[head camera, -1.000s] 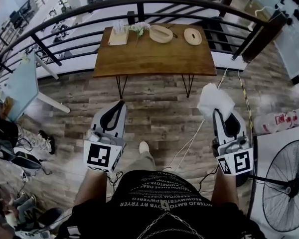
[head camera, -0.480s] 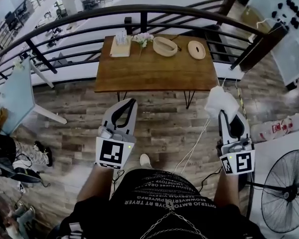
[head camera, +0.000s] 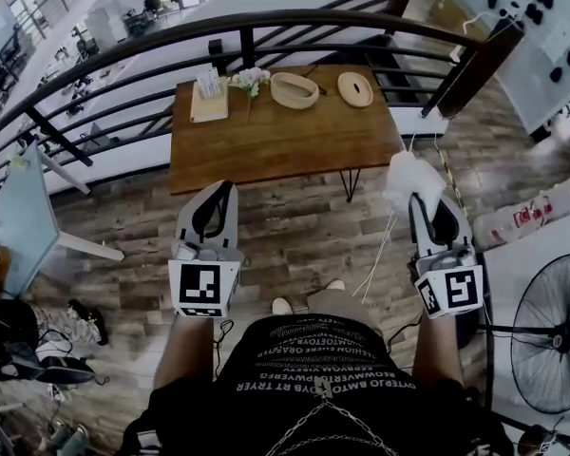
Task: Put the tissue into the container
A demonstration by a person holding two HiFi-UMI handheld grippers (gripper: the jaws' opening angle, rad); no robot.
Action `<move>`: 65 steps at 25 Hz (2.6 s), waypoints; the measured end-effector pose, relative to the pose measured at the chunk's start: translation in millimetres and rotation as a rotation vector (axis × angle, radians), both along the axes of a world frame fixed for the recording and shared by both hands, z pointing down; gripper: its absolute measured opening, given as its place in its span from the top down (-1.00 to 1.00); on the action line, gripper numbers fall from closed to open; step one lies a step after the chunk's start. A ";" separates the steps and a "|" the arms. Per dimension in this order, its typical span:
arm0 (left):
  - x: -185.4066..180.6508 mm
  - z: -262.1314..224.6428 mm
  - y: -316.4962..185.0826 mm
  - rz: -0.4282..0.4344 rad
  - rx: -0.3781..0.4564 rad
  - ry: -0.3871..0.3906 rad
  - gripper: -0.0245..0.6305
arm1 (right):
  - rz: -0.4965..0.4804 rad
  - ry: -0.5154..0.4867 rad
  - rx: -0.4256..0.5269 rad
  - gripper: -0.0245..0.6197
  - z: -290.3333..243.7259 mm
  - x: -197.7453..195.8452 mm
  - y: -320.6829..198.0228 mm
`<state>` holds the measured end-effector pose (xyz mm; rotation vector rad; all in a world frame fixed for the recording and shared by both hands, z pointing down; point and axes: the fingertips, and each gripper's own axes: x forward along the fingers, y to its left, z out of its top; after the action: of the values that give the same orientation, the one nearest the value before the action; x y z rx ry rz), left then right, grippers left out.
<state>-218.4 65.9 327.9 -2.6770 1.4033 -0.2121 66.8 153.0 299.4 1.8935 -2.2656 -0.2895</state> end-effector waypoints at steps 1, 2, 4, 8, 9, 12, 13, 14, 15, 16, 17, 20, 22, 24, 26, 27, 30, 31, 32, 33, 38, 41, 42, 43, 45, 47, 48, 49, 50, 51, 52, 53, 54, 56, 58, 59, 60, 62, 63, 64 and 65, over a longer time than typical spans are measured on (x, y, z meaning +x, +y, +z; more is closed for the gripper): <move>0.5 -0.5 -1.2 0.002 0.003 -0.002 0.83 | 0.001 0.000 0.001 0.57 -0.2 0.7 -1.7; 0.1 -0.3 -2.5 0.002 0.004 -0.003 0.83 | 0.002 -0.001 0.004 0.57 -0.5 1.6 -4.1; -3.7 1.8 -6.4 -0.003 0.001 -0.007 0.83 | 0.001 -0.005 0.012 0.57 -3.0 4.2 -11.0; -19.5 3.9 -22.2 -0.040 0.010 -0.010 0.83 | -0.014 0.013 0.026 0.57 -9.9 9.2 -25.5; -23.7 2.8 -27.6 -0.053 0.015 -0.009 0.83 | -0.020 0.022 0.031 0.57 -9.5 8.8 -29.6; -27.9 0.6 -39.9 -0.079 0.019 -0.012 0.83 | -0.044 0.022 0.025 0.57 0.2 4.8 -42.4; -25.7 1.4 -43.0 -0.078 0.018 -0.017 0.83 | -0.052 0.017 0.017 0.57 5.2 4.0 -47.3; -22.0 2.8 -46.4 -0.072 0.015 -0.024 0.83 | -0.057 0.012 0.008 0.57 9.9 4.2 -53.3; -17.4 5.0 -50.0 -0.065 0.011 -0.032 0.83 | -0.060 0.006 0.002 0.57 13.7 5.5 -60.1; -12.9 7.5 -53.8 -0.057 0.007 -0.041 0.83 | -0.061 -0.001 -0.002 0.57 16.5 7.5 -67.4; -9.3 9.6 -58.1 -0.052 0.004 -0.050 0.83 | -0.063 -0.009 -0.003 0.57 18.5 9.7 -74.9; -6.6 12.9 -77.2 -0.059 0.002 -0.060 0.83 | -0.072 -0.024 -0.006 0.57 23.6 16.3 -98.4; -6.1 13.9 -94.3 -0.076 -0.006 -0.054 0.83 | -0.075 -0.028 -0.013 0.57 27.2 22.2 -114.2; -1.3 14.7 -111.1 -0.081 -0.012 -0.051 0.83 | -0.079 -0.029 -0.020 0.57 29.5 28.7 -129.9; 6.2 15.9 -127.7 -0.082 -0.018 -0.052 0.83 | -0.082 -0.032 -0.026 0.57 30.7 36.0 -146.8; 10.6 16.9 -135.5 -0.082 -0.022 -0.051 0.83 | -0.083 -0.034 -0.030 0.57 31.4 40.1 -155.3; 25.0 21.1 -155.0 -0.083 -0.041 -0.050 0.83 | -0.087 -0.041 -0.042 0.57 33.6 53.2 -179.2; 29.7 22.6 -161.1 -0.085 -0.048 -0.048 0.83 | -0.090 -0.044 -0.045 0.57 33.8 57.7 -187.4; 34.7 23.7 -167.4 -0.087 -0.053 -0.044 0.83 | -0.096 -0.045 -0.047 0.57 33.7 61.9 -195.8; 40.0 24.6 -174.0 -0.089 -0.059 -0.041 0.83 | -0.103 -0.044 -0.049 0.57 33.4 65.9 -204.1; 65.4 18.8 -206.9 -0.113 -0.062 -0.028 0.83 | -0.142 -0.050 -0.056 0.57 33.9 88.6 -243.5; 79.2 15.9 -222.3 -0.138 -0.061 -0.018 0.83 | -0.158 -0.054 -0.074 0.57 39.4 105.1 -267.9; 83.9 16.2 -227.4 -0.146 -0.062 -0.017 0.83 | -0.163 -0.055 -0.076 0.57 40.5 111.0 -275.3; 89.0 16.4 -233.2 -0.153 -0.063 -0.015 0.83 | -0.168 -0.057 -0.074 0.57 40.4 117.2 -282.6; 100.6 15.8 -244.5 -0.163 -0.063 -0.008 0.83 | -0.181 -0.062 -0.063 0.57 38.3 129.7 -295.4; 113.0 13.4 -251.3 -0.166 -0.058 0.000 0.83 | -0.195 -0.067 -0.056 0.57 37.3 140.7 -303.5; 119.4 11.1 -253.6 -0.165 -0.053 0.003 0.83 | -0.201 -0.069 -0.053 0.57 37.1 145.4 -306.9; 126.1 8.7 -255.8 -0.162 -0.048 0.004 0.83 | -0.205 -0.071 -0.050 0.57 36.9 149.8 -310.6; 132.8 7.1 -257.7 -0.157 -0.044 0.002 0.83 | -0.209 -0.074 -0.047 0.57 37.2 153.8 -314.1; 139.2 6.4 -259.1 -0.152 -0.043 -0.003 0.83 | -0.210 -0.081 -0.047 0.57 38.0 157.6 -316.8; 144.7 6.4 -260.1 -0.147 -0.044 -0.009 0.83 | -0.211 -0.088 -0.049 0.57 39.3 160.8 -318.1; 148.8 6.4 -261.2 -0.144 -0.045 -0.014 0.83 | -0.212 -0.094 -0.050 0.57 40.6 163.6 -318.5; 151.8 6.2 -262.7 -0.143 -0.045 -0.017 0.83 | -0.213 -0.098 -0.051 0.57 41.5 165.9 -318.7; 156.2 4.8 -267.1 -0.140 -0.042 -0.017 0.83 | -0.210 -0.099 -0.049 0.57 42.3 171.2 -320.7; 159.9 4.2 -271.0 -0.137 -0.039 -0.007 0.83 | -0.204 -0.101 -0.052 0.57 44.2 177.3 -325.4; 161.3 4.5 -272.4 -0.136 -0.041 -0.001 0.83 | -0.202 -0.103 -0.056 0.57 45.8 179.5 -328.2; 162.5 5.3 -274.0 -0.134 -0.045 0.003 0.83 | -0.202 -0.106 -0.061 0.57 47.6 180.7 -330.7; 164.7 7.2 -279.8 -0.130 -0.054 0.006 0.83 | -0.205 -0.109 -0.070 0.57 51.7 180.6 -336.3; 165.1 8.0 -283.9 -0.128 -0.056 0.005 0.83 | -0.207 -0.109 -0.075 0.57 54.1 179.0 -340.1; 164.7 9.1 -288.6 -0.126 -0.058 0.005 0.83 | -0.210 -0.109 -0.079 0.57 57.0 176.7 -344.8; 163.7 10.5 -294.0 -0.125 -0.058 0.005 0.83 | -0.213 -0.109 -0.083 0.57 60.2 174.1 -350.6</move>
<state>-54.7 -228.0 338.4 -2.6388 1.5914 -0.2620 240.9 -197.5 359.5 1.6682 -2.5135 -0.1196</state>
